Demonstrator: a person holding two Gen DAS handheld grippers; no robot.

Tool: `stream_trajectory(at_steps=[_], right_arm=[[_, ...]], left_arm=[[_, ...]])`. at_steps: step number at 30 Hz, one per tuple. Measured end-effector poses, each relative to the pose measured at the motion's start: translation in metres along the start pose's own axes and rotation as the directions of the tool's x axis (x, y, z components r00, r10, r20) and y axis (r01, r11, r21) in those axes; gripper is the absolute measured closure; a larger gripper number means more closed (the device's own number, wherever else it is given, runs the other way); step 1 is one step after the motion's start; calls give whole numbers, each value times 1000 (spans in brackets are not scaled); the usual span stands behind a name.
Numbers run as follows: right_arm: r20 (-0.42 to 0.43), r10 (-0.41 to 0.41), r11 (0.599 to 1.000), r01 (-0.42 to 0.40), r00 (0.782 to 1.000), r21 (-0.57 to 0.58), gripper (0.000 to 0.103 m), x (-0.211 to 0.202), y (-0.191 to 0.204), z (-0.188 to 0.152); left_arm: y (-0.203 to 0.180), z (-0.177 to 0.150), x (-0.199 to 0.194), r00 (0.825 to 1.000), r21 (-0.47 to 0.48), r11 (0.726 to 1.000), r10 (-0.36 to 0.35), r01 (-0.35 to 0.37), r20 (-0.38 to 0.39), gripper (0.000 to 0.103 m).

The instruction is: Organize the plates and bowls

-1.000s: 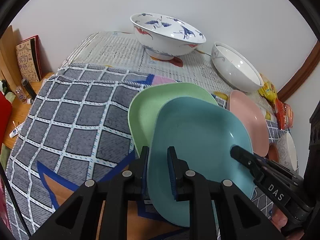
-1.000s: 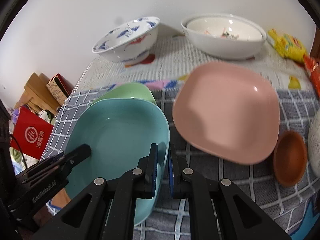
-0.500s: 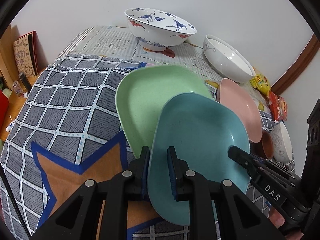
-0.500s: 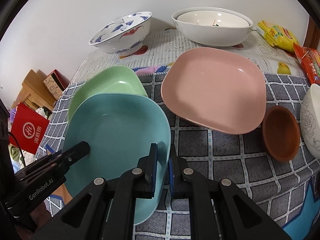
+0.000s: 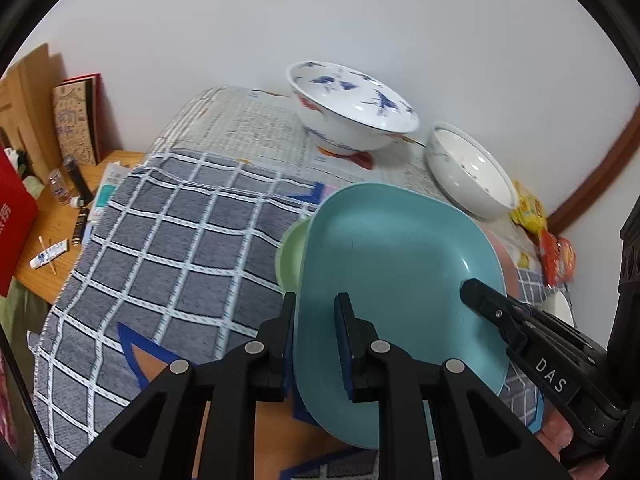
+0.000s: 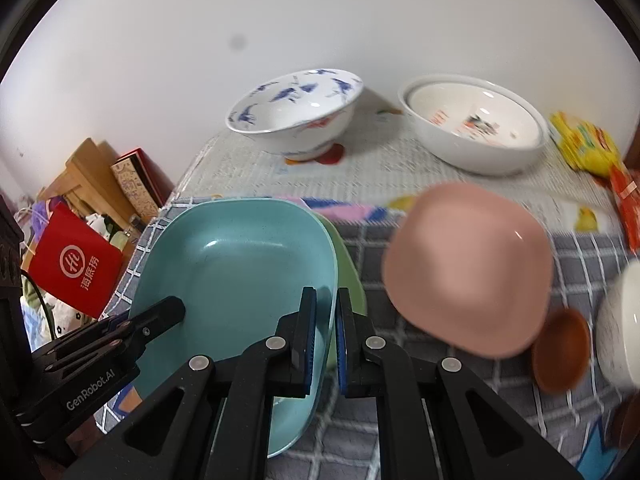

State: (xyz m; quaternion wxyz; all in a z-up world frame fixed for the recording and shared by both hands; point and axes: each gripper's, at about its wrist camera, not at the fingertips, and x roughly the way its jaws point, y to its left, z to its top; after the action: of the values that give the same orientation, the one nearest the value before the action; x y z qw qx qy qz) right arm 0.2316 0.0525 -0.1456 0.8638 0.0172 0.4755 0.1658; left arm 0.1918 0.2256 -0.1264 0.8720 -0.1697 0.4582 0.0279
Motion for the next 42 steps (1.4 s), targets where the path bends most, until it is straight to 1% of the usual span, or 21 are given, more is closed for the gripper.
stream_trajectory(at_steps=[4, 8, 12, 16, 17, 21, 23, 25, 27, 28, 29, 30, 31, 34, 37, 38, 40, 42], right_arm=[[-16, 36, 999, -37, 999, -37, 94, 23, 6, 10], [-41, 56, 997, -57, 998, -46, 94, 43, 1, 12], [-45, 64, 997, -66, 997, -49, 94, 54, -6, 16], [-63, 76, 995, -80, 995, -58, 91, 66, -12, 18], [-61, 79, 995, -83, 995, -59, 89, 67, -13, 19], [-45, 81, 994, -84, 996, -73, 88, 69, -15, 22], [-43, 82, 994, -85, 996, -70, 88, 68, -16, 23], [-39, 93, 993, -96, 995, -62, 84, 66, -18, 23], [-38, 99, 994, -101, 994, -47, 81, 62, -20, 23], [-33, 100, 994, -101, 994, -40, 80, 59, -21, 22], [-25, 100, 994, -101, 995, -33, 76, 55, -23, 21], [-18, 92, 995, -93, 996, -30, 71, 51, -24, 20], [-8, 80, 996, -80, 997, -27, 65, 46, -25, 18], [23, 67, 998, -67, 997, -18, 63, 30, -31, 12], [32, 60, 998, -60, 998, 1, 61, 16, -40, 5], [37, 52, 999, -53, 998, 7, 58, 10, -43, 2], [46, 30, 999, -31, 999, 15, 54, -1, -49, -2], [58, -7, 1000, 5, 998, 27, 53, -14, -57, -8]], left_arm=[[7, 2, 12, 999, -21, 999, 31, -32, -17, 86], [7, 0, 23, 998, -15, 999, 41, -41, -42, 86], [0, 0, 31, 997, -3, 999, 50, -50, -53, 86], [-4, 0, 37, 996, 1, 997, 74, -74, -51, 86], [-4, 0, 38, 996, -2, 997, 72, -72, -52, 86], [-7, -1, 41, 995, 10, 997, 77, -77, -60, 86], [-7, -2, 43, 995, 12, 997, 73, -72, -68, 85], [-8, -3, 44, 995, 14, 998, 60, -59, -86, 85], [-11, -6, 44, 993, 35, 998, 47, -43, -106, 76], [-12, -8, 44, 993, 43, 998, 50, -46, -107, 69], [-14, -10, 43, 993, 55, 997, 60, -55, -102, 67], [-15, -12, 41, 993, 61, 996, 67, -62, -97, 67], [-16, -14, 40, 993, 64, 996, 71, -65, -96, 66], [-16, -18, 35, 993, 69, 996, 60, -54, -97, 61], [-17, -20, 28, 994, 70, 996, 65, -59, -89, 61], [-18, -20, 26, 994, 70, 996, 62, -56, -87, 61], [-23, -21, 19, 995, 79, 995, 64, -58, -74, 61], [-29, -22, 12, 996, 97, 993, 69, -64, -55, 61]])
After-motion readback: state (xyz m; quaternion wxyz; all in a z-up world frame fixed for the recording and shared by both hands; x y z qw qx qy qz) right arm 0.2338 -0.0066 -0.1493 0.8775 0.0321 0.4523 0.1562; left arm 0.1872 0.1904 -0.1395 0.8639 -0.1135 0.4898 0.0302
